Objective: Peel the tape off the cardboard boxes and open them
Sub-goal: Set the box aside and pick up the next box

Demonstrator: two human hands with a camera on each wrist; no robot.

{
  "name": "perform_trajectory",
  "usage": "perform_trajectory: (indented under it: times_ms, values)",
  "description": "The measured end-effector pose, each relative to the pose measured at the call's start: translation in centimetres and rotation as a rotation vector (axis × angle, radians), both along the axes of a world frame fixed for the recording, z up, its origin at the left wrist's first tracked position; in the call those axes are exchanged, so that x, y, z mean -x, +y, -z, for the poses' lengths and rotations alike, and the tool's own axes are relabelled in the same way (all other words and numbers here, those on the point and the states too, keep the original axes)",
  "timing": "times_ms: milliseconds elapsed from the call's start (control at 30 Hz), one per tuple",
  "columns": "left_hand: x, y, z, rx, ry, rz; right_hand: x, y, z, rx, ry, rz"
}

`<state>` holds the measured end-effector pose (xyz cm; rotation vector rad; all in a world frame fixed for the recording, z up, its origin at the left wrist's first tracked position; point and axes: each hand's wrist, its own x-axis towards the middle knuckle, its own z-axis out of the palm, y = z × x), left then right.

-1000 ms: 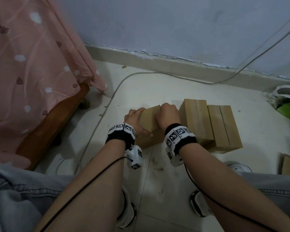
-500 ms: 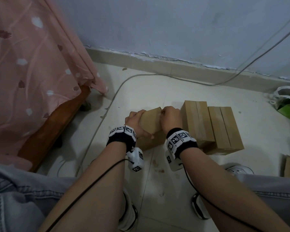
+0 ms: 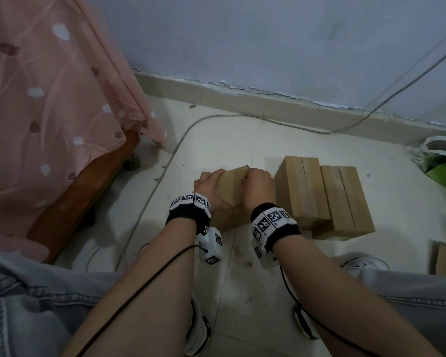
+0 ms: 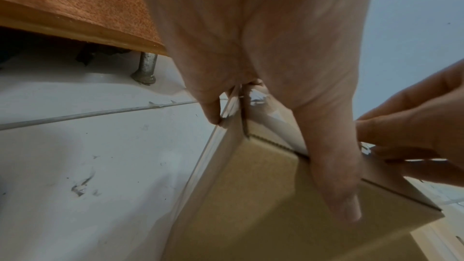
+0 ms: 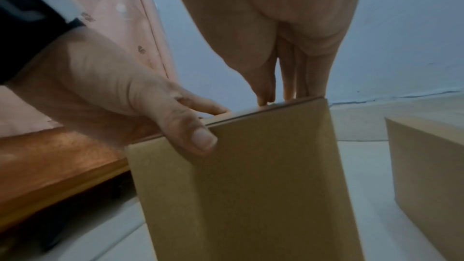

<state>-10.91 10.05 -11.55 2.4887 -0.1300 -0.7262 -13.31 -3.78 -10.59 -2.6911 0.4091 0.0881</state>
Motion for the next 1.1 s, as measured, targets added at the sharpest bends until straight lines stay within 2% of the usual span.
perform_trajectory:
  times_ms: [267, 333, 500, 633, 733, 800, 867, 1033, 1100]
  values:
    - [0.0, 0.1, 0.1, 0.005, -0.005, -0.005, -1.0, 0.5, 0.7, 0.013, 0.058, -0.006]
    - [0.0, 0.2, 0.2, 0.013, 0.000, -0.003, -1.1, -0.5, 0.9, -0.042, 0.073, 0.056]
    - [-0.1, 0.1, 0.2, 0.015, 0.003, 0.000, -1.6, -3.9, 1.0, -0.454, 0.015, 0.343]
    - [-0.1, 0.2, 0.2, 0.034, -0.004, -0.018, -1.3, -4.4, 0.6, -1.011, -0.042, 0.581]
    - [0.1, 0.4, 0.4, 0.050, -0.008, -0.023, -0.4, -4.6, 0.1, -1.228, -0.091, 0.642]
    - [0.1, 0.7, 0.3, 0.052, -0.011, -0.012, -0.1, -4.8, 0.0, -1.261, -0.108, 0.638]
    - [0.0, 0.5, -0.1, 0.022, -0.032, 0.014, -0.2, -4.9, -0.4, -1.209, -0.098, 0.634]
    - [-0.3, -0.9, -1.5, -0.151, -0.186, 0.100, -2.1, -5.6, -3.4, -1.102, -0.124, 0.542]
    - [-0.2, -1.5, -1.6, -0.111, -0.219, 0.118, -2.3, -5.5, -4.3, -1.095, -0.119, 0.478]
